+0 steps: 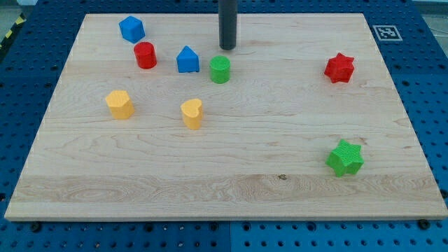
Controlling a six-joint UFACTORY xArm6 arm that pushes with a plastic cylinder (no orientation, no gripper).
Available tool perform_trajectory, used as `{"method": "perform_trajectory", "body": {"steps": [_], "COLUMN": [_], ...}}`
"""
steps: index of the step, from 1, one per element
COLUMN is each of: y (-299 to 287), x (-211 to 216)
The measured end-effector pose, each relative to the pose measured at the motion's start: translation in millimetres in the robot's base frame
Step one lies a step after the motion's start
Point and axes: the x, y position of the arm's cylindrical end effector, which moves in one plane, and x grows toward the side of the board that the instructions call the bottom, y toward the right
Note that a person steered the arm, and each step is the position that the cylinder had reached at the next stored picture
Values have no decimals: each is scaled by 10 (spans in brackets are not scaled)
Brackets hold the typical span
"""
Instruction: Move red circle diagonally to the yellow hexagon
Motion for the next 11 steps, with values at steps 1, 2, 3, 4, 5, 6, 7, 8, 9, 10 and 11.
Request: {"method": "perform_trajectory", "body": {"steps": [1,2,3,4,5,6,7,8,9,10,11], "y": [-72,-519,-970,-1302,-1421,-1592,-1749,-1807,-1666,-1438,-1800], "x": [25,25,25,-9,-255,-276,-58,62,139,190,380]}}
